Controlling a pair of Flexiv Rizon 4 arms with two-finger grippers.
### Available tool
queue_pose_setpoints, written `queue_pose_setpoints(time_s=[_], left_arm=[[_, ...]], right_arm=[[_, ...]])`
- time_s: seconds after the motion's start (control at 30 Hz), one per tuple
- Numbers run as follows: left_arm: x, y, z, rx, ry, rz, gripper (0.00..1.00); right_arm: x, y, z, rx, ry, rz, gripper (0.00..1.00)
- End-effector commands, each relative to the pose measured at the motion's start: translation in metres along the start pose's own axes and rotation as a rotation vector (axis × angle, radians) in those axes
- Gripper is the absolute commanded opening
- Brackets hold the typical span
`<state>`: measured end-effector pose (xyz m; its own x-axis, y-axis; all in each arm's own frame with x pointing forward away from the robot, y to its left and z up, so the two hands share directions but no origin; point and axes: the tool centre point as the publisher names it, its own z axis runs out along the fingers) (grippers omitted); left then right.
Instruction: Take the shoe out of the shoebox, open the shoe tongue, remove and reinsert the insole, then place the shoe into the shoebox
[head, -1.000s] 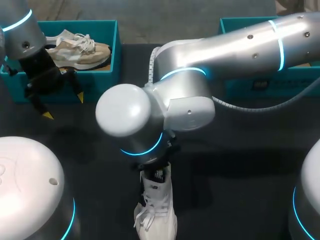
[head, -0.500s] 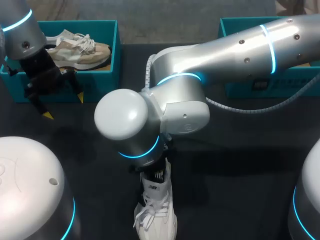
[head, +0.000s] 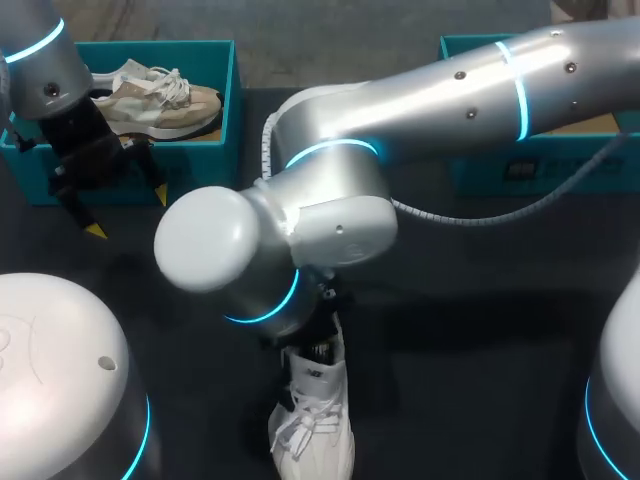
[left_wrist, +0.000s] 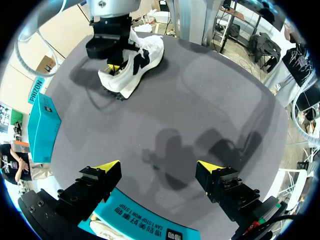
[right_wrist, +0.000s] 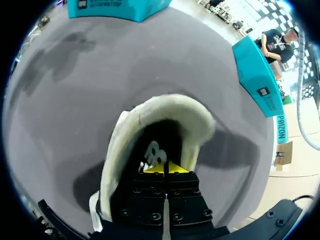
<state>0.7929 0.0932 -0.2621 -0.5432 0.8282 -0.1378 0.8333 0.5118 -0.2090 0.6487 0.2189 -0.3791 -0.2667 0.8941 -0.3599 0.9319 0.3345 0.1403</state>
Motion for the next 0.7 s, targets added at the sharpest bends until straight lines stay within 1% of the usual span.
queue_pose_setpoints(time_s=[0.03,0.2,0.37,0.4,0.5,0.63,0.7], left_arm=[[0.0,0.0,0.0,-0.002,0.002,0.0,1.0],[0.0,0.0,0.0,-0.002,0.002,0.0,1.0],[0.0,0.0,0.0,-0.002,0.002,0.0,1.0],[0.0,0.0,0.0,-0.002,0.002,0.0,1.0],[0.0,0.0,0.0,-0.002,0.002,0.0,1.0],[0.0,0.0,0.0,-0.002,0.002,0.0,1.0],[0.0,0.0,0.0,-0.002,0.002,0.0,1.0]], right_arm=[[0.015,0.001,0.02,0.012,-0.051,0.261,0.0],[0.02,0.001,0.033,0.022,-0.004,0.258,0.0],[0.025,-0.001,0.035,0.004,0.069,0.25,0.0],[0.026,-0.001,0.033,-0.002,0.073,0.25,0.0],[0.025,-0.002,0.018,-0.027,0.052,0.247,0.0],[0.015,-0.003,0.001,-0.053,0.003,0.256,0.0],[0.011,-0.003,-0.001,-0.056,-0.002,0.259,0.0]])
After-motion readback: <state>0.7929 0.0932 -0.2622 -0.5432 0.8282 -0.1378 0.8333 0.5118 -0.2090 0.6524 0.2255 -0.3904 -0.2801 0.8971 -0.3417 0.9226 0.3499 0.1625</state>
